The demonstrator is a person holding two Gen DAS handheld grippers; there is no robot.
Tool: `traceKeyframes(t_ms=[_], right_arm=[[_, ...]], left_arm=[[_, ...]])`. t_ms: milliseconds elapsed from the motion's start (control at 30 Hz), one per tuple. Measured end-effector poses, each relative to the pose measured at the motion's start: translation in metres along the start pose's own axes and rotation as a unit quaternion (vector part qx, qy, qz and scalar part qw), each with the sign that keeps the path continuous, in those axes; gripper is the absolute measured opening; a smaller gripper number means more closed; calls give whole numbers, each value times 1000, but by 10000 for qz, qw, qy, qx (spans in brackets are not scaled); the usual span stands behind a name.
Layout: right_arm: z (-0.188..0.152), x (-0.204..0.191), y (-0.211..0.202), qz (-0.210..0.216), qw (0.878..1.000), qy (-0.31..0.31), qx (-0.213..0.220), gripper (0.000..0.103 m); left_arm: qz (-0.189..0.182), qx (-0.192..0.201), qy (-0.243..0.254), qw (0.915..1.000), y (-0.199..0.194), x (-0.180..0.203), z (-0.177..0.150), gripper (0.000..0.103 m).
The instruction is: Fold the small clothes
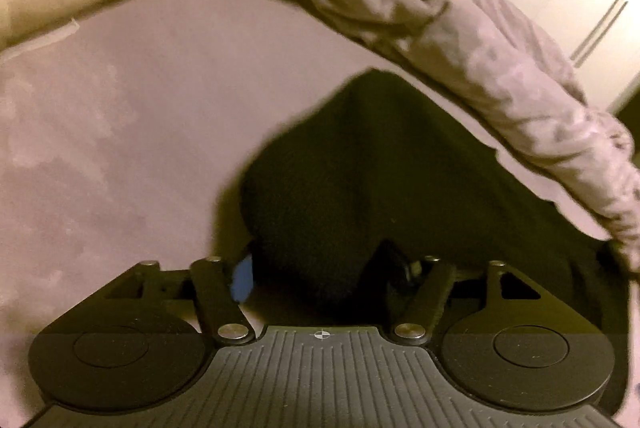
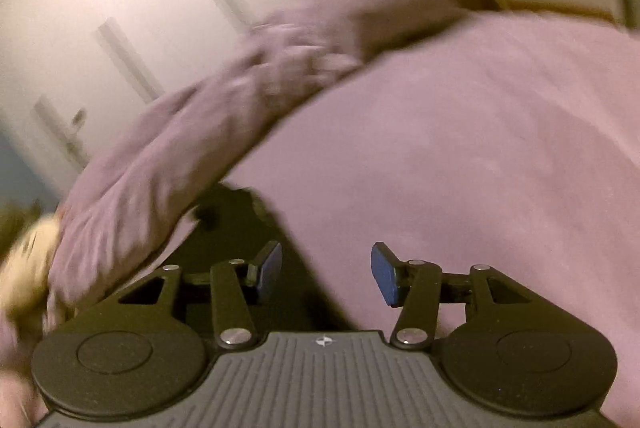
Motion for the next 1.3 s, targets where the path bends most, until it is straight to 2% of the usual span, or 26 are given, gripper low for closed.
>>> traceKeyframes(t_ms=[33, 133, 167, 233, 333, 367, 467, 600, 733, 867, 933, 1033, 1067, 1100, 1133, 1167, 1200, 1233, 1267, 1300], right_arm=[[1, -21, 5, 174, 9991, -395, -6, 48], [-8, -76, 27, 664, 9894, -1281, -151, 34], [-14, -90, 34, 768, 9860, -1462, -224, 28], [-25, -109, 50, 855, 9807, -1702, -436, 26], [-42, -114, 76, 611, 9733, -2083, -744, 25], [-47, -109, 78, 561, 9719, -2155, -770, 22], [-46, -104, 72, 163, 9648, -2561, -573, 17], [-34, -93, 68, -60, 9714, -2310, -546, 17], [-19, -106, 73, 37, 9677, -2496, -355, 20], [-3, -116, 107, -3, 9632, -2657, -397, 21], [3, -116, 131, -97, 9608, -2706, -597, 23], [18, -100, 159, -194, 9667, -2445, -732, 22], [24, -92, 163, -329, 9687, -2375, -648, 16], [32, -85, 164, -727, 9668, -2403, -472, 8], [39, -78, 160, -1430, 9571, -2513, -199, 3], [47, -70, 153, -2112, 9464, -2443, 36, 23], [51, -64, 147, -2241, 9498, -2182, 98, 33], [52, -60, 138, -1872, 9665, -1754, 126, 34], [49, -63, 127, -1310, 9808, -1440, 109, 34], [44, -68, 115, -1003, 9850, -1400, 113, 33]], left_arm=[[40, 7, 67, 10000, 0, 2, -1, 72], [221, -16, 230, 9995, 2, 8, -2, 74], [251, -31, 266, 9993, 3, 9, -2, 74], [275, -37, 317, 9991, 3, 10, -1, 74], [274, -34, 410, 9988, 3, 9, 1, 76], [278, -39, 423, 9987, 2, 7, 1, 77], [342, 58, 451, 9984, 1, 2, 5, 80], [395, 77, 395, 9984, 1, -2, 8, 83], [388, 67, 440, 9983, 4, -1, 7, 84], [329, 78, 437, 9985, 7, -1, 6, 86], [271, 40, 424, 9987, 8, -2, 6, 87], [131, -34, 421, 9990, 9, -5, 6, 89], [73, -70, 396, 9992, 9, -6, 6, 90], [7, -117, 359, 9993, 9, -8, 5, 91], [-47, -175, 312, 9993, 10, -10, 4, 91], [-135, -249, 243, 9993, 10, -12, 2, 92], [-233, -316, 159, 9991, 11, -14, 0, 93], [-300, -351, 76, 9989, 12, -16, -1, 94], [-352, -356, -17, 9987, 14, -17, -2, 94], [-376, -336, -78, 9987, 14, -17, -3, 95]])
Point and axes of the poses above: each gripper's, at about its wrist camera, not at the fingertips, and y roughly the way its jaws point, x to its right, z to its top, the point moved 6 cm from there along y, roughly the way its jaws point, and after that the axes turned 11 degrees about -y, right-handed, at the moved point
